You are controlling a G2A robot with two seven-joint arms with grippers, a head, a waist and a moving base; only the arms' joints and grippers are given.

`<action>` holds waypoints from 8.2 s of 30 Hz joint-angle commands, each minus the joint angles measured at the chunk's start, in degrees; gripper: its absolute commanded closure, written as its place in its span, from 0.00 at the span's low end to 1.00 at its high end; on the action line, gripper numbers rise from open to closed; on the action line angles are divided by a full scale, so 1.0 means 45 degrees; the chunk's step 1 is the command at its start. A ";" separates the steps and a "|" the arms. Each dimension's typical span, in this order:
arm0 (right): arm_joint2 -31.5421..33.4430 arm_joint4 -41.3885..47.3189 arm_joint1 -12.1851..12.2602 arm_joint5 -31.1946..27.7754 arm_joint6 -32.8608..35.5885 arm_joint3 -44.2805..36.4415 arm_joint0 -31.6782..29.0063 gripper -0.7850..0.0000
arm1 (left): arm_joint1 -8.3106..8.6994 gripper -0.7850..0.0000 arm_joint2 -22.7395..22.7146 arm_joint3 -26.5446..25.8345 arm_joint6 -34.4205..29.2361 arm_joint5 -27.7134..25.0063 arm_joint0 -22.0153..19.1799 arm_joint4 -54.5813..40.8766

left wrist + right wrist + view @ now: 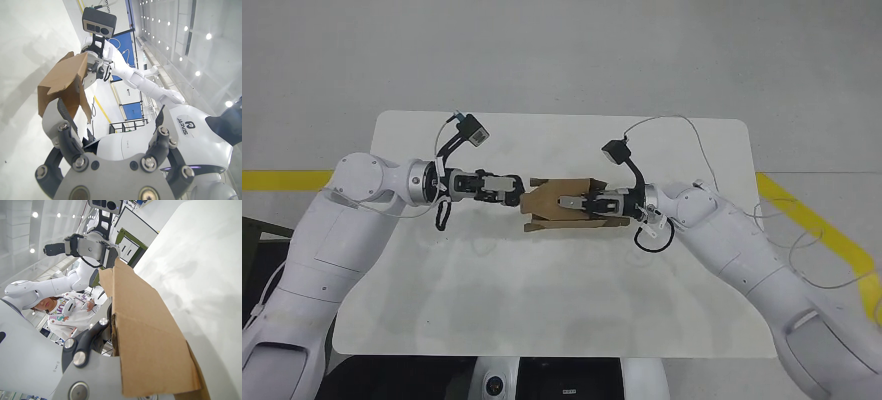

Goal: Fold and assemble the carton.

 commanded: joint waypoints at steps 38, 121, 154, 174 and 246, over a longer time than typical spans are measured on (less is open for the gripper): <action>0.0047 0.1149 -0.0787 0.0942 0.2128 -0.0446 -0.0276 1.00 | -0.0711 0.00 0.0458 0.0656 -0.0405 0.0373 -0.0574 -0.0381; 0.3269 -0.2982 -0.1182 -0.0198 -0.2056 -0.0323 -0.1158 1.00 | -0.1152 0.00 0.0251 -0.0579 -0.1106 0.1418 0.0645 0.0396; 0.3571 -0.2804 -0.1513 0.0080 -0.1694 0.0102 -0.1532 1.00 | -0.1267 0.00 -0.0234 0.0370 -0.1130 0.1160 0.0143 0.0640; 0.4969 -0.0539 -0.0613 0.1572 0.2758 -0.0803 -0.2416 1.00 | -0.0760 0.00 -0.1703 0.1676 -0.1094 0.0822 0.0196 0.2903; 0.1657 0.2098 -0.0360 0.0623 0.1810 -0.1066 -0.1393 1.00 | -0.1153 0.00 0.0566 0.1818 0.0113 0.0485 -0.0639 0.5746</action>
